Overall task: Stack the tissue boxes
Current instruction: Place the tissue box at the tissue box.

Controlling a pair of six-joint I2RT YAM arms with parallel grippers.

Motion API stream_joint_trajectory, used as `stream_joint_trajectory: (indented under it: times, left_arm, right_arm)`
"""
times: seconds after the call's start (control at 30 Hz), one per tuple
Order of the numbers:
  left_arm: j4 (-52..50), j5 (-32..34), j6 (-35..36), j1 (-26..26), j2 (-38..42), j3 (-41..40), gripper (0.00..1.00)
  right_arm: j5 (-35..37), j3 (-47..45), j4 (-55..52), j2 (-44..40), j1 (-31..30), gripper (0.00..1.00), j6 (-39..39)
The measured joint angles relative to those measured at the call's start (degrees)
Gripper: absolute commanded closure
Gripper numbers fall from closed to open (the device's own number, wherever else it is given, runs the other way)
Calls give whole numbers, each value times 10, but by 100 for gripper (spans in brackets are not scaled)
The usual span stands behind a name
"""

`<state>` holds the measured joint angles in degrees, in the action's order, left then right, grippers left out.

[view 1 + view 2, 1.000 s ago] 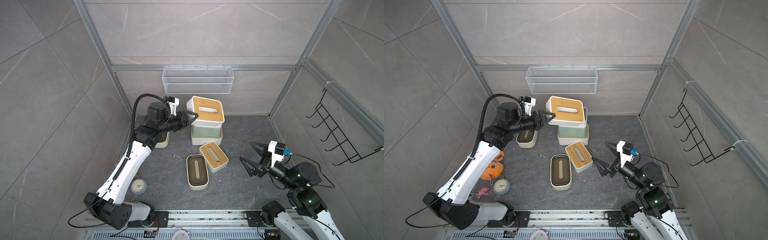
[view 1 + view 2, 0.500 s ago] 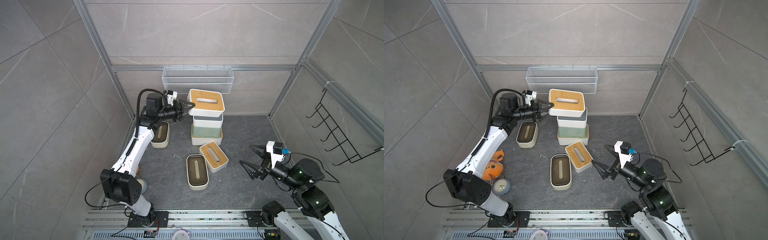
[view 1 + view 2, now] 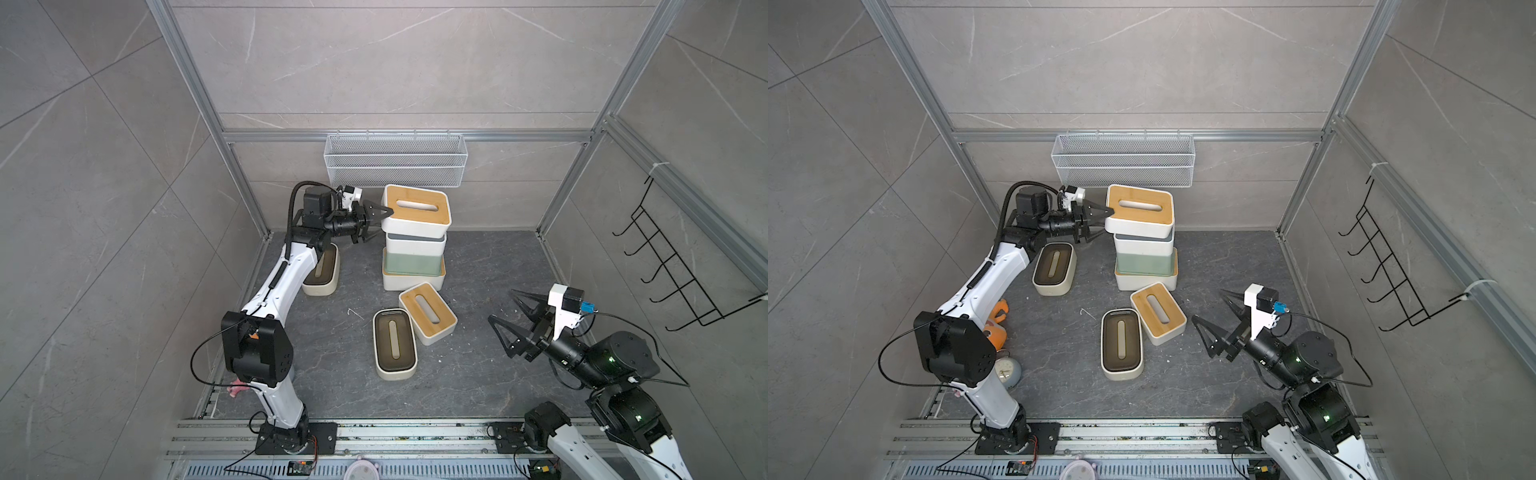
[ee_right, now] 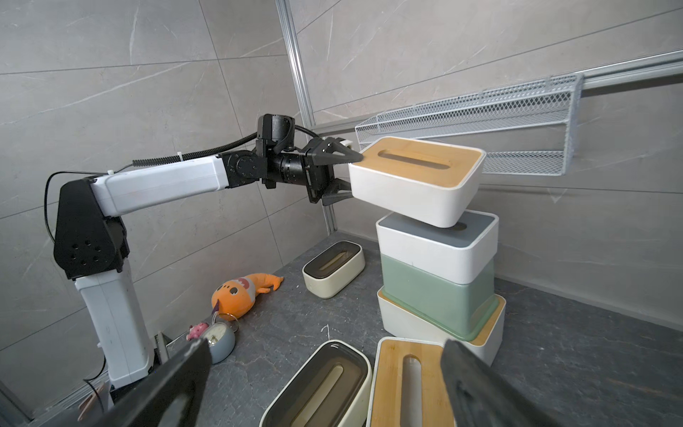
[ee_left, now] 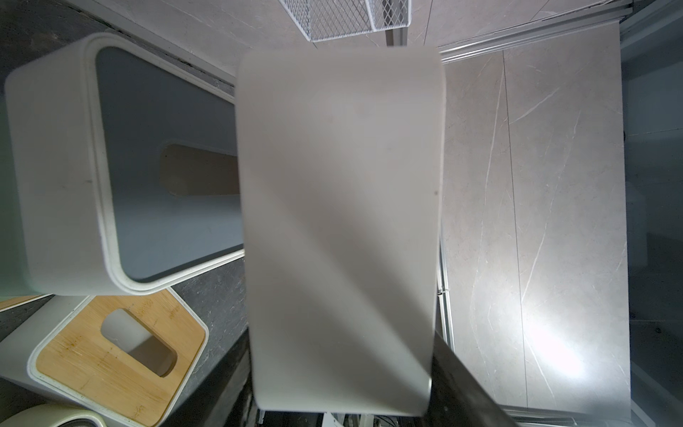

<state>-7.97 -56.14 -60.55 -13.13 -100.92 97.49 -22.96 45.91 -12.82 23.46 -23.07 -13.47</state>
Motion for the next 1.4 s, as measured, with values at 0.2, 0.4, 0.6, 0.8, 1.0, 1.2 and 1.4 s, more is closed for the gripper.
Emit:
stream_joint_trajectory:
  times: [0.2, 0.4, 0.6, 0.8, 1.0, 1.2, 1.4]
  left_arm:
    - [8, -15, -15, 6, -23, 19, 75]
    - [6, -23, -25, 6, -40, 24, 75]
    - [-10, -24, -25, 6, -53, 43, 75]
    - [-31, -25, -23, 5, -73, 80, 75]
    - [-72, -22, -8, 2, -97, 106, 75]
    - [-93, -21, -1, -4, -111, 124, 75]
    - [-101, -20, 3, -9, -122, 132, 75]
  right_arm:
    - [17, 0, -6, 2, 0, 0, -5]
    - [9, 0, -18, 31, 0, 0, -9]
    - [7, 1, -39, 50, 0, 0, -23]
    - [12, 3, -57, 49, 0, 0, -31]
    - [14, 3, -67, 47, 0, 0, -31]
    - [14, 3, -70, 46, 0, 0, -31]
    - [14, 3, -71, 46, 0, 0, -33]
